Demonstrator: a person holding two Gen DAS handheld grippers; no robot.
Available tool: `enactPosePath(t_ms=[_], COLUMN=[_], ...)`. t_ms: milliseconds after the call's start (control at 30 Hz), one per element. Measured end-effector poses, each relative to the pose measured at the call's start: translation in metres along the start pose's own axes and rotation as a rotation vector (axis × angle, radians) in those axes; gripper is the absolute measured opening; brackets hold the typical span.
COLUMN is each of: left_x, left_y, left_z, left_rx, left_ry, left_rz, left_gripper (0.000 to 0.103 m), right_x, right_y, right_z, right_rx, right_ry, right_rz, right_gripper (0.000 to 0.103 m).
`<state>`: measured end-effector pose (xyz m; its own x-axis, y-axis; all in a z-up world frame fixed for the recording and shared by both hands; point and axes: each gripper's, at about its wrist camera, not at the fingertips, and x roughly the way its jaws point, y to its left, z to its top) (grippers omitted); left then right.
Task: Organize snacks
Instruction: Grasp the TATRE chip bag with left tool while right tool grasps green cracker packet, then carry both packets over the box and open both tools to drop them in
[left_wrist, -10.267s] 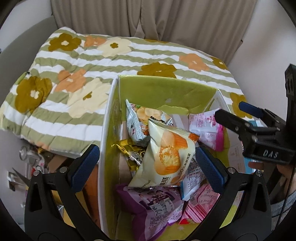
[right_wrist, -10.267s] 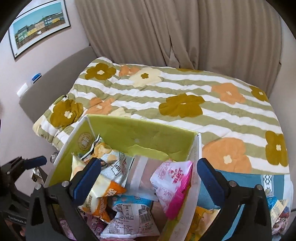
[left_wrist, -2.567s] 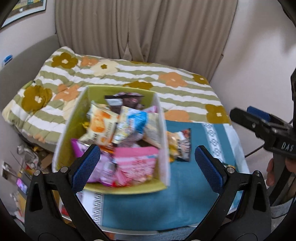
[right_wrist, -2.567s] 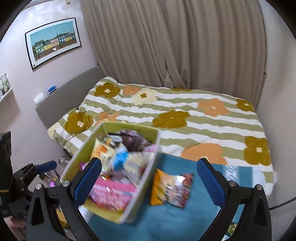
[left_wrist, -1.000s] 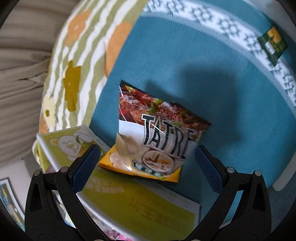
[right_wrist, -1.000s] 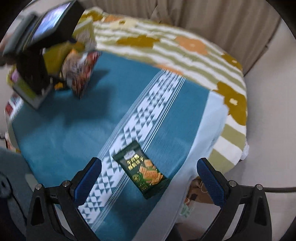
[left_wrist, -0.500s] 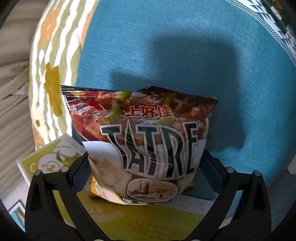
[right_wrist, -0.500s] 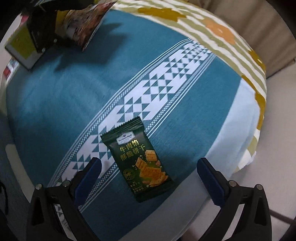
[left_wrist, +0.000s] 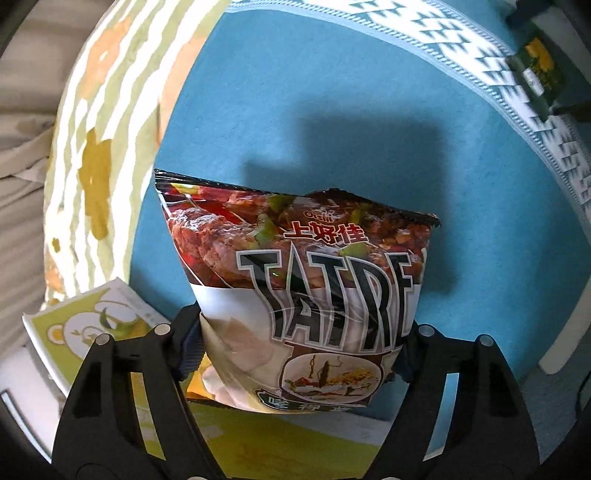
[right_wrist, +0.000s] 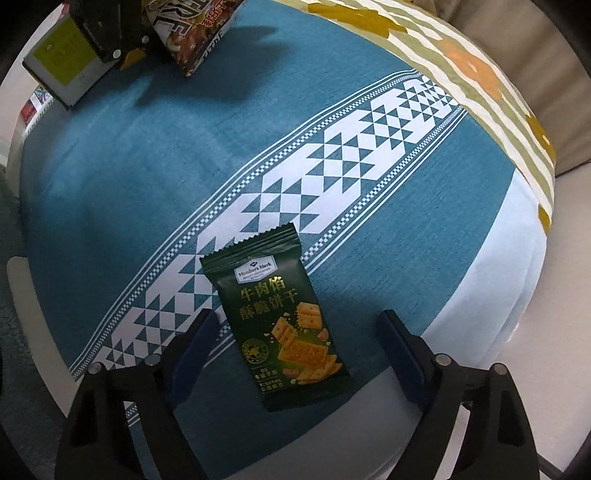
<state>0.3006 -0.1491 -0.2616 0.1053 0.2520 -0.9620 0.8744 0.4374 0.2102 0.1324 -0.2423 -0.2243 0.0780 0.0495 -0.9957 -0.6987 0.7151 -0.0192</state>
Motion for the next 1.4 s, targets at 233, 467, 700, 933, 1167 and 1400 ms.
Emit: enactPosePath(t_ms=[233, 467, 700, 933, 1167, 1400], left_x=[-0.011, -0.041, -0.093, -0.154, -0.197, -0.204], left_y=[0.0, -0.009, -0.014, -0.004, 0.012, 0.041], left_z=[-0.002, -0.007, -0.024, -0.067, -0.148, -0.237], left_rx=[-0.05, -0.142, -0.27, -0.446, -0.684, -0.82], left_ry=[-0.051, -0.131, -0.255, -0.403, -0.484, -0.504], left_rz=[-0.037, -0.048, -0.058, -0.053, -0.051, -0.012], left_gripper=[0.073, 0.072, 0.072, 0.072, 0.072, 0.072], right_x=[-0.011, -0.032, -0.075, -0.125, -0.18, -0.215], right_y=[0.003, 0.001, 0.005, 0.013, 0.04, 0.088], right_z=[0.0, 0.005, 0.006, 0.02, 0.041, 0.092], right_rx=[0.021, 0.097, 0.199, 0.249, 0.249, 0.2], right_ry=[-0.031, -0.12, -0.205, -0.321, -0.462, -0.552], right_rz=[0.006, 0.011, 0.008, -0.027, -0.017, 0.0], right_gripper=[0.045, 0.044, 0.044, 0.044, 0.044, 0.044])
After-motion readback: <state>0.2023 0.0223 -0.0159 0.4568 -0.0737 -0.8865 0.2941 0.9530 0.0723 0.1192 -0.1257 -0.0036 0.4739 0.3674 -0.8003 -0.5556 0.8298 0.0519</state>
